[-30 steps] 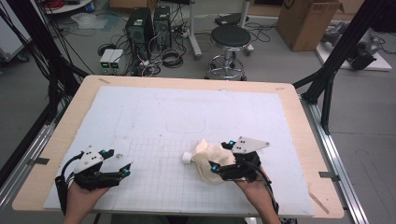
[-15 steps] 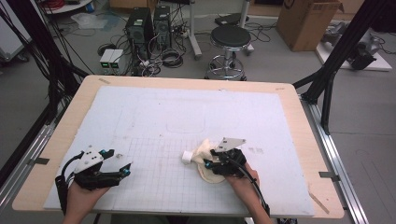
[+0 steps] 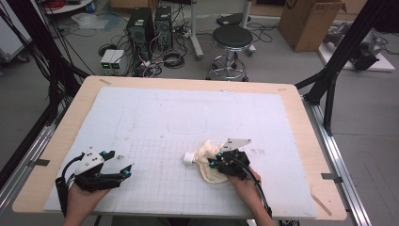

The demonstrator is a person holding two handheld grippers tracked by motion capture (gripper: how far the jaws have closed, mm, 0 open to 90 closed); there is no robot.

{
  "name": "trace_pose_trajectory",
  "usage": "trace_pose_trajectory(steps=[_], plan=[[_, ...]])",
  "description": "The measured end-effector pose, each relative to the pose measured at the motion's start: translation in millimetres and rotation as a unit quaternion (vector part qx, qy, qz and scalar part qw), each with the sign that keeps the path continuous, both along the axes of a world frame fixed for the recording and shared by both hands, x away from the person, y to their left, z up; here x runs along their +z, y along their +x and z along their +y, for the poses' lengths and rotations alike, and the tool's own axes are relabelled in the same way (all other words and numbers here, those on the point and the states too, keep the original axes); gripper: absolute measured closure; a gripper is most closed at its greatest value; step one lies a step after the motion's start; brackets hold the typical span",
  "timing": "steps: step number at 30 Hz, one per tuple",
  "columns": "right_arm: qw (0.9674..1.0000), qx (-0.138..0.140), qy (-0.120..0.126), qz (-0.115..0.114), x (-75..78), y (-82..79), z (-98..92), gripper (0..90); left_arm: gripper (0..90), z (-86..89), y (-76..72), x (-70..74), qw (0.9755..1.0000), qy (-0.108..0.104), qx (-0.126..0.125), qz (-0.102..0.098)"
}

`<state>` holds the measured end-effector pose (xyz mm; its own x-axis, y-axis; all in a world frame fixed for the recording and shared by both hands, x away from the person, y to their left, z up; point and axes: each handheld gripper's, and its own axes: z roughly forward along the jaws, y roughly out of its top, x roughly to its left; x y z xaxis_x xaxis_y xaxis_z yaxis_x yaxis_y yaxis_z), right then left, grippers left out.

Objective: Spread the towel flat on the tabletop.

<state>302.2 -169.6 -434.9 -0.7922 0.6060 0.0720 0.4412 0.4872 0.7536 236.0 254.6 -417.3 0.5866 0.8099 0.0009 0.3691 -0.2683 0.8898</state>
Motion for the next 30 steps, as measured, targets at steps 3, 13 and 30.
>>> trace_pose_trajectory(steps=[3, 13, 30], plan=[[0.9999, -0.006, 0.013, 0.004, 4.4, 0.1, -3.3, 79.3, 19.7, 0.6, -0.3, 0.2, 1.0000, -0.001, 0.000, -0.002], [0.9993, -0.007, 0.036, -0.001, 28.3, 0.0, -6.3, 79.5, 19.7, 2.0, 0.8, 0.2, 1.0000, -0.004, -0.003, 0.000], [0.9961, 0.011, 0.076, -0.042, 75.5, 1.9, 10.0, 79.5, 19.7, 2.1, 0.7, -0.1, 1.0000, -0.004, -0.002, -0.001]])
